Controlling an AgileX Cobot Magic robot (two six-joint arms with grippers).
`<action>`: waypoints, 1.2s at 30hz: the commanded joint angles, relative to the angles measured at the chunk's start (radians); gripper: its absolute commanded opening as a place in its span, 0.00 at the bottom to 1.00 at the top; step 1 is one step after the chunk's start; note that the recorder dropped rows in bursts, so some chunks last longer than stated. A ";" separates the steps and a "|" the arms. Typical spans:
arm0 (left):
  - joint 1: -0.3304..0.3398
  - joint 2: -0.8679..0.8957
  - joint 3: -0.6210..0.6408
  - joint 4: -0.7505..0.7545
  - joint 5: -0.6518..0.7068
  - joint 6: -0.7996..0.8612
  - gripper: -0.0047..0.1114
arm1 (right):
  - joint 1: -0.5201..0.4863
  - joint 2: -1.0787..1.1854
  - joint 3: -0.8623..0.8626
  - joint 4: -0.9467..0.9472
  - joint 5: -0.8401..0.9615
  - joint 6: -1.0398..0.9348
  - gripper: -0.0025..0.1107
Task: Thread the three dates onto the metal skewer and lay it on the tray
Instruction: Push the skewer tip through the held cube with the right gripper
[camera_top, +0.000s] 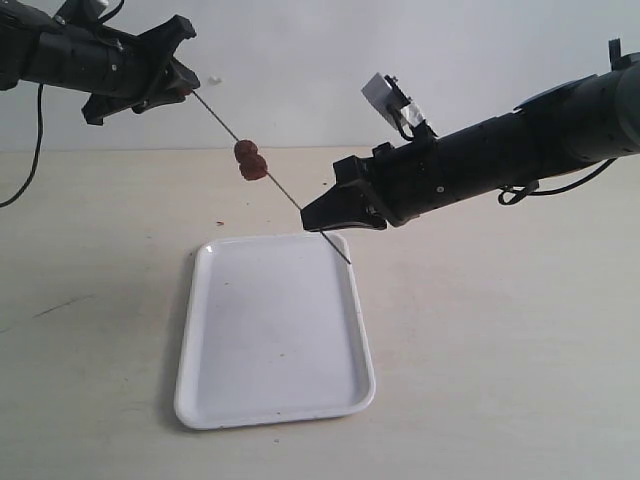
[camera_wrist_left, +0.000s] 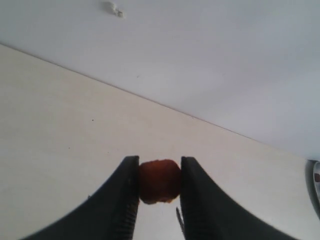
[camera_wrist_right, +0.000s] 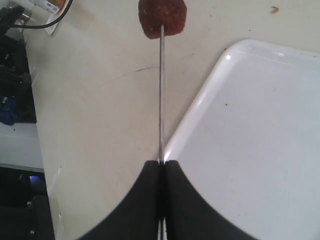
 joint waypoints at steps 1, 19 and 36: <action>-0.003 -0.009 -0.006 0.001 -0.026 0.004 0.29 | -0.002 -0.003 0.003 0.001 0.036 -0.014 0.02; -0.026 -0.009 -0.006 -0.001 -0.022 0.004 0.29 | -0.002 -0.003 0.003 0.031 0.013 -0.014 0.02; -0.026 -0.009 -0.006 -0.018 -0.038 0.001 0.29 | -0.002 -0.003 0.003 0.041 -0.002 -0.006 0.02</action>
